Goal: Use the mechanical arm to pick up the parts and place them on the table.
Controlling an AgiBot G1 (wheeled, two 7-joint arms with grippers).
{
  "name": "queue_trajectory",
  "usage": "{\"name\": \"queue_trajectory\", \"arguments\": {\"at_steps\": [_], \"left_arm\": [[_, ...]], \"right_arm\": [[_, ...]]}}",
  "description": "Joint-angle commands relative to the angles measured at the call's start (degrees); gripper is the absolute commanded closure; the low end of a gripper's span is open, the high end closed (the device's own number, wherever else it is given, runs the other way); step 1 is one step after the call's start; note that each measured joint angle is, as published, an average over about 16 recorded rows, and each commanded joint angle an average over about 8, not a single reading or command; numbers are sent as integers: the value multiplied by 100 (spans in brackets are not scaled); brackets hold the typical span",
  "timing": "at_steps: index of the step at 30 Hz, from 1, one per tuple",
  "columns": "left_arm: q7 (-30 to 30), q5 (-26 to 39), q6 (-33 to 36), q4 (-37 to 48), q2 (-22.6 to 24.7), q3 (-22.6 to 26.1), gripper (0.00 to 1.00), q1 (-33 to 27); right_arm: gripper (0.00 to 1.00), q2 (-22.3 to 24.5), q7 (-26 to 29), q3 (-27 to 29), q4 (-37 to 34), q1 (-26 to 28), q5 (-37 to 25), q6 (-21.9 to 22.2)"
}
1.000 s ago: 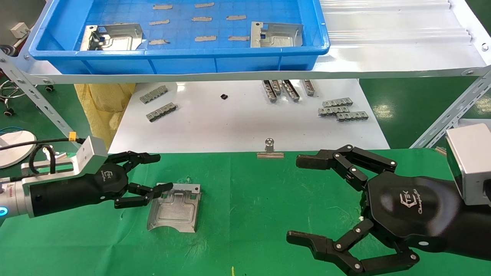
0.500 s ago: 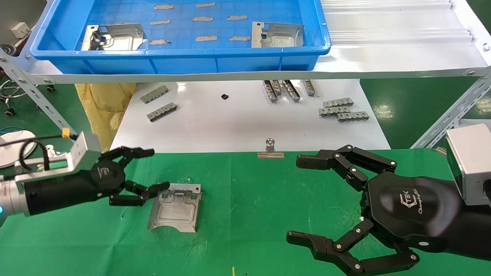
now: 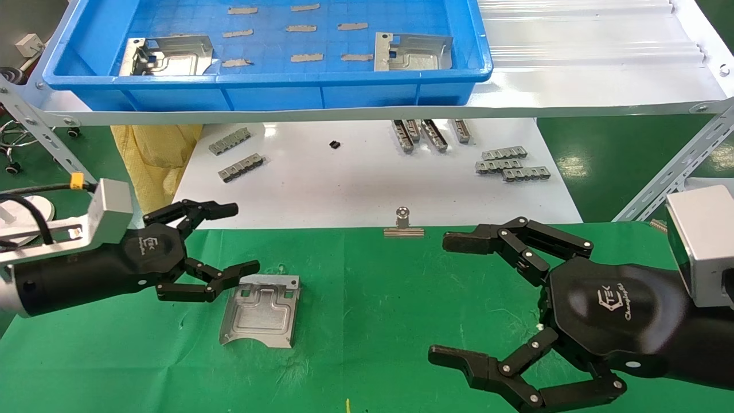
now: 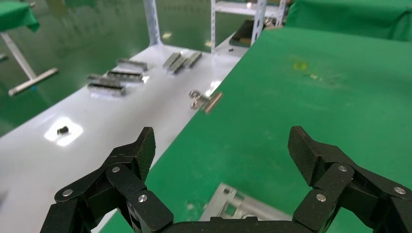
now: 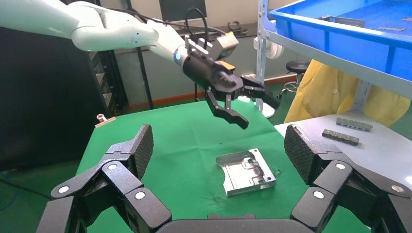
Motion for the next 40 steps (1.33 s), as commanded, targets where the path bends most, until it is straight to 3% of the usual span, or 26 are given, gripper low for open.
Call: {"name": "queue_trajectory", "arguments": {"at_steps": [1, 34, 40], "left_arm": [[-145, -68, -15, -266, -67, -66, 0, 103], [-2560, -1207, -264, -4698, -1186, -1170, 0, 1811], [-2814, -1330, -286, -5182, -1305, -1288, 0, 1995]], "right_arm": [[0, 0, 0, 0, 0, 0, 0, 0], [0, 0, 0, 0, 0, 0, 0, 0], [0, 0, 0, 0, -1, 0, 0, 1]]}}
